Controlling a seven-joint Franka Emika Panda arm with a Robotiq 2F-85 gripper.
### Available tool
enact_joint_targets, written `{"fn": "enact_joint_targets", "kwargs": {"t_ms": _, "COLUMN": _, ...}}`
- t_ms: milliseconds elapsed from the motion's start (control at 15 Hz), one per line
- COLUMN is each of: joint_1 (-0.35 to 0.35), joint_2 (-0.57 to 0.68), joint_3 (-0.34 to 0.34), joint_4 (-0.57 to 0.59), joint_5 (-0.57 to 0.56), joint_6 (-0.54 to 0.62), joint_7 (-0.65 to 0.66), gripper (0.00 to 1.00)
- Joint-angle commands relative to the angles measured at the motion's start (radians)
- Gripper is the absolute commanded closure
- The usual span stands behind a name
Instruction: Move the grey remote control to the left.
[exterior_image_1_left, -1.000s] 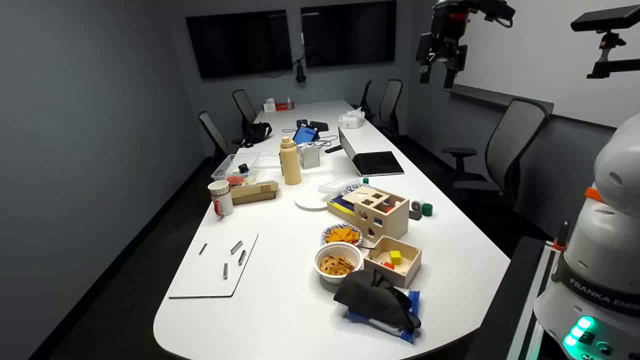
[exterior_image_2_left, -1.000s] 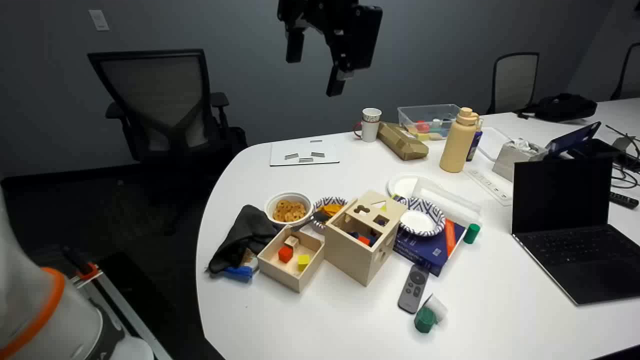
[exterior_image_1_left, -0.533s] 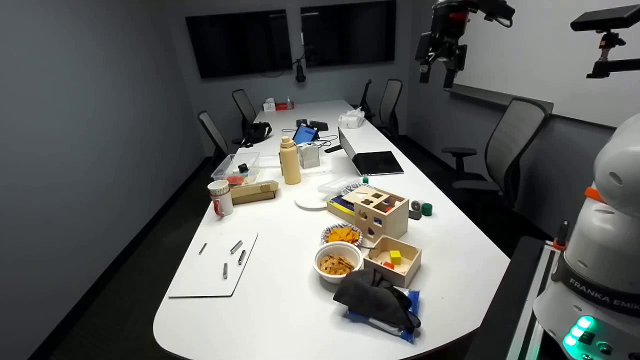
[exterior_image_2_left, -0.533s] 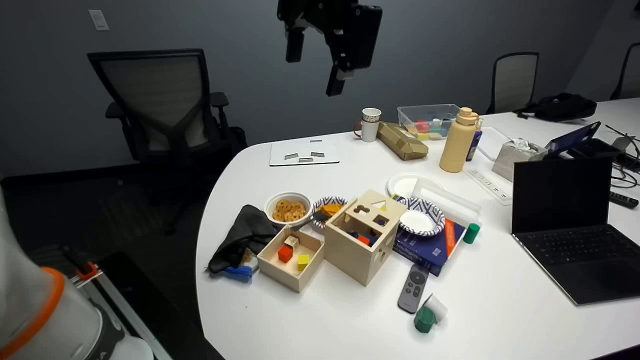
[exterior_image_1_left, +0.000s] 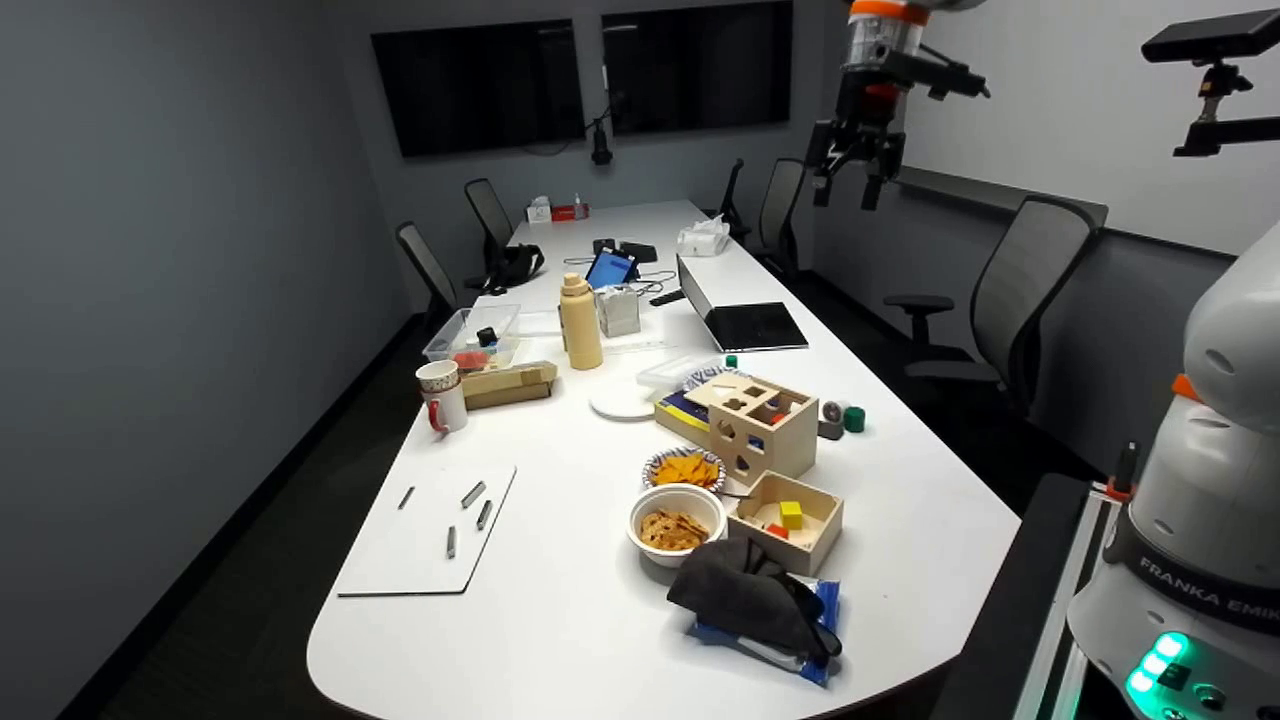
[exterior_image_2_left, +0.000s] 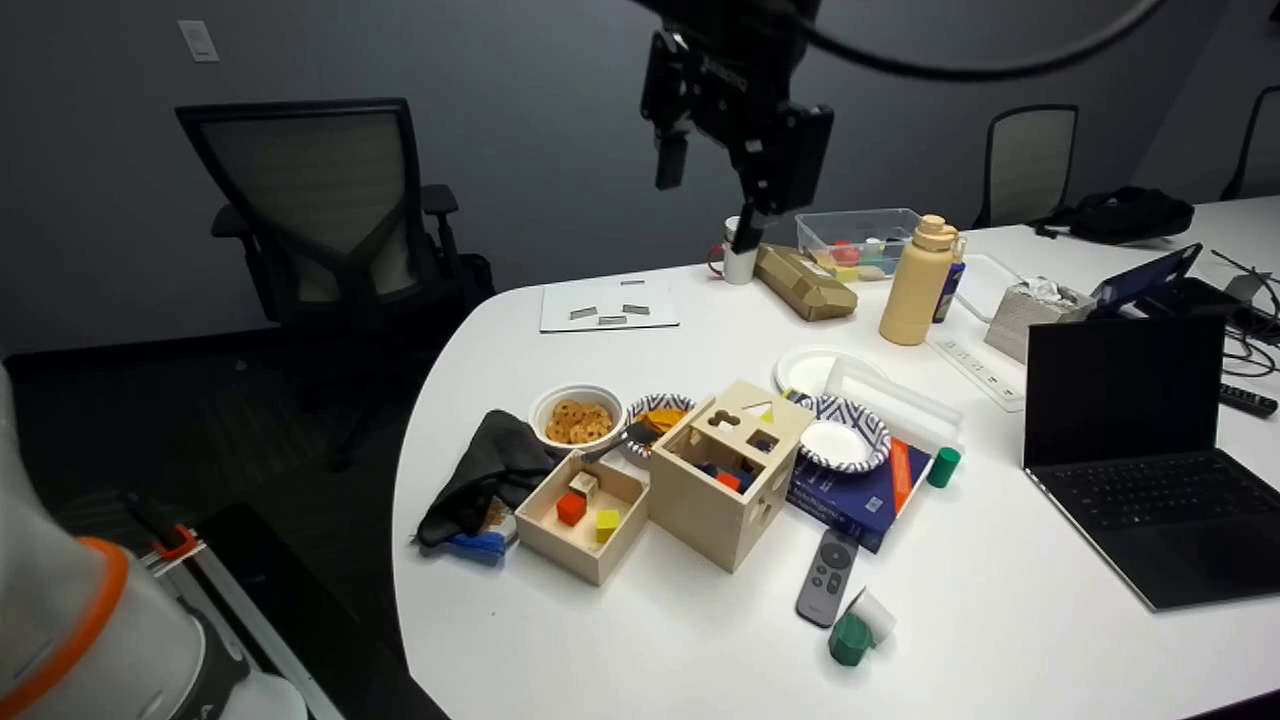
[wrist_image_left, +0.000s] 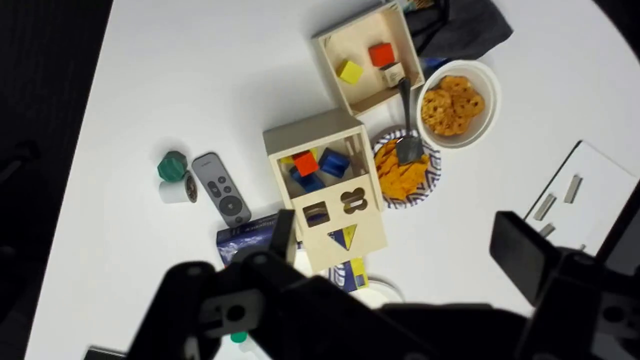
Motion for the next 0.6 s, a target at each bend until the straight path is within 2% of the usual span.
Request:
{"fn": "enact_joint_targets", "kwargs": {"t_ms": 0, "joint_1": -0.020, "joint_2": 0.215, "joint_3": -0.010, "joint_4": 0.024, "joint_5": 0.002, "joint_6": 0.171, "joint_7": -0.084, "gripper": 0.00}}
{"fn": "enact_joint_targets", "kwargs": {"t_ms": 267, "joint_1": -0.050, "joint_2": 0.461, "joint_3": -0.010, "joint_4": 0.073, "joint_5": 0.028, "joint_6": 0.319, "joint_7": -0.248, "gripper": 0.00}}
{"fn": "enact_joint_targets", "kwargs": {"t_ms": 533, "joint_1": -0.129, "joint_2": 0.660, "joint_3": 0.033, "joint_4": 0.162, "joint_5": 0.086, "joint_6": 0.355, "joint_7": -0.398, "gripper": 0.00}}
